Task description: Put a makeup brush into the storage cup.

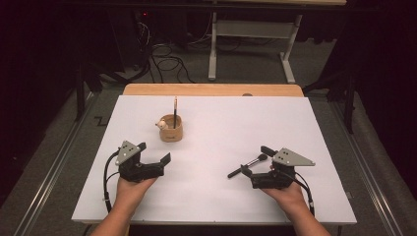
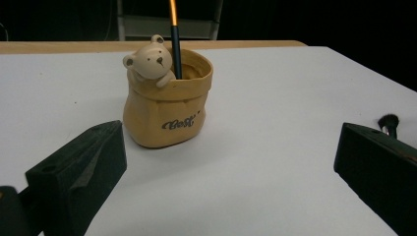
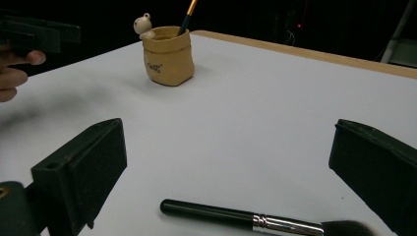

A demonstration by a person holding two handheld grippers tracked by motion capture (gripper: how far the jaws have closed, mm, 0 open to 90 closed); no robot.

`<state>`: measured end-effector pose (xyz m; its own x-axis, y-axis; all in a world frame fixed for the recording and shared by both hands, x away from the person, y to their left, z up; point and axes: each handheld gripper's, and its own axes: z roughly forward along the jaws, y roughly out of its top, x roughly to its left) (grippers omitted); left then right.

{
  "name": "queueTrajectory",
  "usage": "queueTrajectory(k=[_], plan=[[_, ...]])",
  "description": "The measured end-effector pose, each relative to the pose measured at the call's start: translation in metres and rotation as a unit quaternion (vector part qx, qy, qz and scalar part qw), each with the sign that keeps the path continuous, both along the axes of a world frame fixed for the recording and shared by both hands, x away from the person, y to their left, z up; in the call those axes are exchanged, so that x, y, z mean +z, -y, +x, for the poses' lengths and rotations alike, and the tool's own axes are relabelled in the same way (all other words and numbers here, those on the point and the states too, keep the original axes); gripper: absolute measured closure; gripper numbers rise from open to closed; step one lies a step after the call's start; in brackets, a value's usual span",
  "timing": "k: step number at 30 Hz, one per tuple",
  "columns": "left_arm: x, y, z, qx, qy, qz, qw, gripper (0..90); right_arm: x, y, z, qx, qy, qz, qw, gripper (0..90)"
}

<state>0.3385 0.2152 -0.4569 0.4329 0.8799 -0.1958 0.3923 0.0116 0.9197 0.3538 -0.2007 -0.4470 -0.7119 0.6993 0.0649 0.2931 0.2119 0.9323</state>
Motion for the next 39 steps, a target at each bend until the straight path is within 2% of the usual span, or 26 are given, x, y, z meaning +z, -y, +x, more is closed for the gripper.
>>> queueTrajectory(k=[8, 17, 28, 35, 39], plan=[[-0.002, 0.003, -0.001, -0.010, -0.007, 0.005, 0.9999, 0.3, 0.000, 0.000, 0.000, -0.001, 0.001, -0.001, 1.0000, 1.9], [-0.004, 0.006, 0.001, -0.015, -0.025, 0.024, 0.9993, 2.2, 0.000, 0.002, 0.001, -0.003, 0.002, -0.003, 1.0000, 1.9], [-0.008, 0.008, 0.005, -0.012, -0.065, 0.055, 0.9963, 3.1, 0.001, 0.008, 0.001, -0.013, 0.004, -0.011, 0.9998, 1.9], [-0.010, 0.007, 0.007, -0.005, -0.076, 0.068, 0.9947, 3.1, 0.001, 0.018, 0.001, -0.028, 0.012, -0.029, 0.9991, 1.9], [-0.010, 0.007, 0.008, -0.005, -0.081, 0.069, 0.9943, 3.1, 0.001, 0.028, 0.000, -0.039, 0.009, -0.028, 0.9988, 1.8]])
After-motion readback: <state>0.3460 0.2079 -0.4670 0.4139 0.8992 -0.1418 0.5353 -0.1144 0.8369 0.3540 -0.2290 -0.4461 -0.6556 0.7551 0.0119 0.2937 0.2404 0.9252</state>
